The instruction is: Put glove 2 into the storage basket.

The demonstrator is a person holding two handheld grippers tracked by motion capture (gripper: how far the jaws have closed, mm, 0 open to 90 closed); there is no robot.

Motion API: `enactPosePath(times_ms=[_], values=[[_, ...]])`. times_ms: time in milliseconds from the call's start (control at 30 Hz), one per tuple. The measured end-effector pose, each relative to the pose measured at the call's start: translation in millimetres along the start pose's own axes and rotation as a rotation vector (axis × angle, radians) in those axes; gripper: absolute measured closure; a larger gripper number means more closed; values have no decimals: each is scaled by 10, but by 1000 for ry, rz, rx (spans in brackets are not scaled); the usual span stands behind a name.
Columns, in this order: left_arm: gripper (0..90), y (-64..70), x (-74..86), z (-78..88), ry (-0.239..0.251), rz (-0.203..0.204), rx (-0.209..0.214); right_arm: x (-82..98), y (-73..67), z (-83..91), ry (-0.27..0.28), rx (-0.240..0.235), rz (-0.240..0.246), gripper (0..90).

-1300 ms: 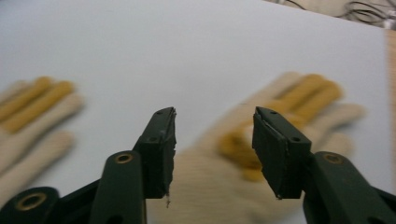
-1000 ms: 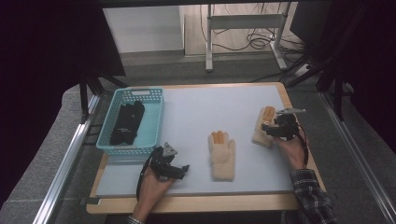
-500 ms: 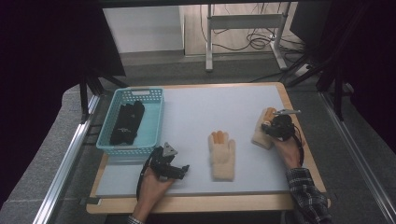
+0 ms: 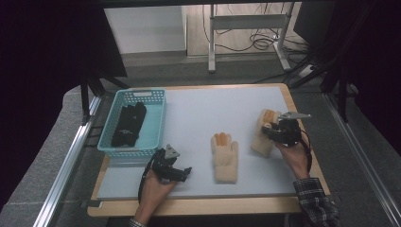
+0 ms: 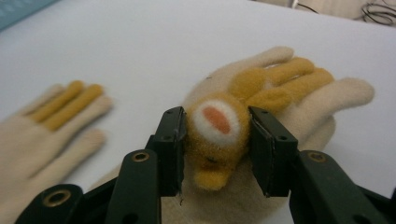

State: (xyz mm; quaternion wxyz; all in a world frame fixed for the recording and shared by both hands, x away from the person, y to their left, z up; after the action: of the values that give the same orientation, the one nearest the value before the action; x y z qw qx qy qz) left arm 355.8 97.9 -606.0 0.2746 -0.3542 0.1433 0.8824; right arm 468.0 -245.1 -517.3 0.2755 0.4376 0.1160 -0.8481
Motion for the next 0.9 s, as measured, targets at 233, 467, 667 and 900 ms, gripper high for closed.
enactPosePath(times_ms=[233,467,667,900], values=[[39,0,0,0,0,-1,0,-196,-489,267,48,-125,65,574],[39,-1,-2,-1,2,0,-1,-283,-1014,403,65,-243,139,573],[39,2,-2,0,3,1,-2,-228,-1426,309,31,-317,197,573],[39,-2,-2,1,3,-4,-3,-78,-1588,57,-22,-343,193,572]])
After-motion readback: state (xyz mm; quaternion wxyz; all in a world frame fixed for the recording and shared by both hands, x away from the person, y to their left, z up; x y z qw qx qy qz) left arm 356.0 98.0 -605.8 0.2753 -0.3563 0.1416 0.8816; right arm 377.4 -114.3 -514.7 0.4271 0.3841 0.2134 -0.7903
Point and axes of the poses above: each handheld gripper's, and its own axes: z roughly backward along the jaws, x roughly out of its underside, y roughly to its right, the point moved 8 cm from there along -z, roughly forward along the jaws, and after that the axes turned 3 degrees about z, right-handed, at the moved point
